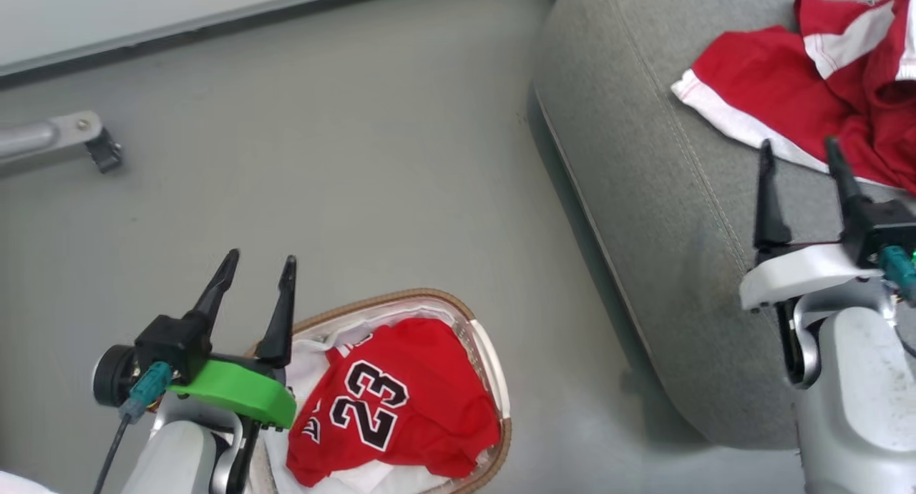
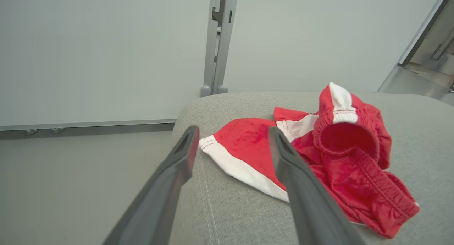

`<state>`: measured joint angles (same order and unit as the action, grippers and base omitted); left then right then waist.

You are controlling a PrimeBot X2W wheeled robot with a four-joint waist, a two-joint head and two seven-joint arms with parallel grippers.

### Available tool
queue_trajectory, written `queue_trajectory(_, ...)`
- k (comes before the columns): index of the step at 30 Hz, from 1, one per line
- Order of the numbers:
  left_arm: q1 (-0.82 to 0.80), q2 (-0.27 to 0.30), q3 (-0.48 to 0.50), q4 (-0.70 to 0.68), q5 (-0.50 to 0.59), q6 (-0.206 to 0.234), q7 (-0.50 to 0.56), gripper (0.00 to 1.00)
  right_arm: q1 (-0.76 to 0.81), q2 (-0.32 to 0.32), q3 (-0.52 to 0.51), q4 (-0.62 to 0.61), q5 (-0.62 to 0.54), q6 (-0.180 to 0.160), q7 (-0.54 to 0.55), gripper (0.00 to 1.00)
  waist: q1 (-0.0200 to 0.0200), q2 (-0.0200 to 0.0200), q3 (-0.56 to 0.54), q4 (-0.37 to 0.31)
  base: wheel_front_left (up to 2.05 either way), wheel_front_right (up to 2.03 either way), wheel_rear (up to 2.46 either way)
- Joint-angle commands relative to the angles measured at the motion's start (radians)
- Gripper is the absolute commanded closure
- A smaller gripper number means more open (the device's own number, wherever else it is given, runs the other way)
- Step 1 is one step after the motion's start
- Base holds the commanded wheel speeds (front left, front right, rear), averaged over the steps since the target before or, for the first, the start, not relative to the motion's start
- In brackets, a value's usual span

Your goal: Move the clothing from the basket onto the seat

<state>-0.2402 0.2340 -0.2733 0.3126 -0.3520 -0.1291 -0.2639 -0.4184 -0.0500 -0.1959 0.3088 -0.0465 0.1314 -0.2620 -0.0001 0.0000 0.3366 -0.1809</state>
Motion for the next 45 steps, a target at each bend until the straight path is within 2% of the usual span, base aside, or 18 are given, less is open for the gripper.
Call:
queue_trajectory(1,0.025,-0.009,0.032,0.008,0.022,-0.003,-0.001,0.00,0.023,-0.003,0.021,-0.004,0.028,-0.001,-0.004,0.00,0.0001,0.0000,-0.075,0.078,0.00,0.00,0.00)
queue_trajectory(8,0.077,-0.065,0.197,0.057,0.099,-0.003,-0.001,0.00,0.072,-0.002,0.150,0.014,0.125,-0.001,-0.004,0.00,0.0001,0.0000,-0.138,0.160,0.00,0.00,0.00)
queue_trajectory(19,0.130,-0.122,0.320,0.085,0.168,-0.003,-0.001,0.00,0.141,-0.003,0.230,0.026,0.189,-0.001,-0.004,0.00,0.0001,0.0000,-0.211,0.215,0.00,0.00,0.00)
queue_trajectory(26,0.170,-0.145,0.359,0.076,0.214,-0.003,-0.001,0.00,0.187,-0.003,0.251,0.033,0.188,-0.001,-0.004,0.00,0.0001,0.0000,-0.249,0.223,0.00,0.00,0.00)
queue_trajectory(37,0.199,-0.165,0.379,0.087,0.226,-0.003,-0.001,0.00,0.233,-0.003,0.272,0.045,0.198,-0.001,-0.004,0.00,0.0001,0.0000,-0.278,0.216,0.00,0.00,0.00)
queue_trajectory(45,0.197,-0.171,0.367,0.077,0.219,-0.003,-0.001,0.00,0.231,-0.003,0.272,0.026,0.190,-0.001,-0.004,0.00,0.0001,0.0000,-0.260,0.213,0.00,0.00,0.00)
